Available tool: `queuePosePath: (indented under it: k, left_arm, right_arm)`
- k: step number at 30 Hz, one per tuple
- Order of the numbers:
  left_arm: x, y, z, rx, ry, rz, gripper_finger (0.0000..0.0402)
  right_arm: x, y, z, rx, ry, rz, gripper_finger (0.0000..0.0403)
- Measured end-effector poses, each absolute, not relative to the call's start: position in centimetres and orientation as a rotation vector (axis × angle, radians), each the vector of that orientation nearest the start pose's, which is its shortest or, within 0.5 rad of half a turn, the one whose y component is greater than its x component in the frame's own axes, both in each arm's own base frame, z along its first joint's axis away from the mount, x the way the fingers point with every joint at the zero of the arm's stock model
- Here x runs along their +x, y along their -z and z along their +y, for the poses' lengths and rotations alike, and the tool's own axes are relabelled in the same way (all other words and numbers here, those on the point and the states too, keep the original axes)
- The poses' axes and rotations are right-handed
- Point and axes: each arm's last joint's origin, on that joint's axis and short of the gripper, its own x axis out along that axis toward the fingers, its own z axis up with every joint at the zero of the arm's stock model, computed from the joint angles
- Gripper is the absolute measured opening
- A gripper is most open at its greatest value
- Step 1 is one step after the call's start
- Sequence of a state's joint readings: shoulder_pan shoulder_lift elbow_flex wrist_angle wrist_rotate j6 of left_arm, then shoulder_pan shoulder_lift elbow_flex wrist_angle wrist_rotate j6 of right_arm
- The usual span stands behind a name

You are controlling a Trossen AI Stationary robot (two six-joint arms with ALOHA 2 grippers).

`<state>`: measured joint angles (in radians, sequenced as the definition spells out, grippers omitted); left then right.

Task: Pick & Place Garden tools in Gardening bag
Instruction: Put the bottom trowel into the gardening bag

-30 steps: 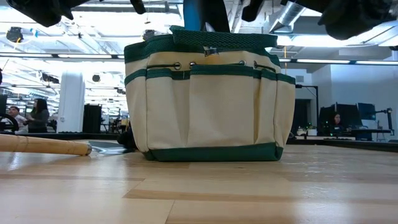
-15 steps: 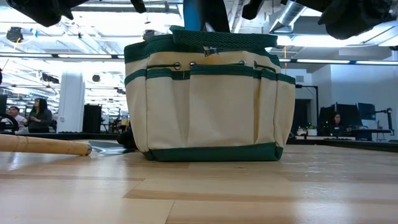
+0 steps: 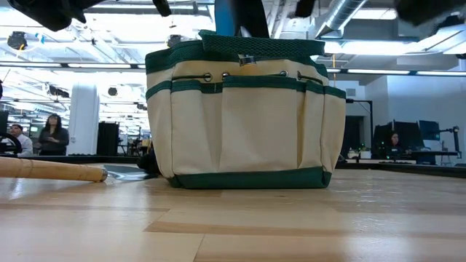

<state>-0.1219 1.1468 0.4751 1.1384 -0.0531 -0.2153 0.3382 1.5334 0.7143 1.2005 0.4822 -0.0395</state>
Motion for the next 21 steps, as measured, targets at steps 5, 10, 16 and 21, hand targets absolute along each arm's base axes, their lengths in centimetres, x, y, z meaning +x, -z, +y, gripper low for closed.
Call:
queuePosePath:
  k: [5, 10, 16, 21]
  left_arm:
    - [22.6, -28.1, -2.6, -0.249, 0.122, -0.445, 0.0172]
    - [22.6, -28.0, -2.6, -0.249, 0.12, -0.434, 0.0179]
    - [22.7, -27.9, -2.6, -0.247, 0.117, -0.413, 0.0173]
    - [22.8, -27.7, -2.6, -0.246, 0.113, -0.396, 0.0162]
  right_arm:
    - [26.7, -29.3, 9.9, 0.106, 0.221, -0.243, 0.0]
    - [23.8, -32.5, 11.1, 0.116, 0.213, -0.094, 0.0]
    - [21.0, -36.1, 12.1, 0.191, 0.218, 0.108, 0.0]
    - [19.7, -37.8, 12.1, 0.288, 0.233, 0.324, 0.0]
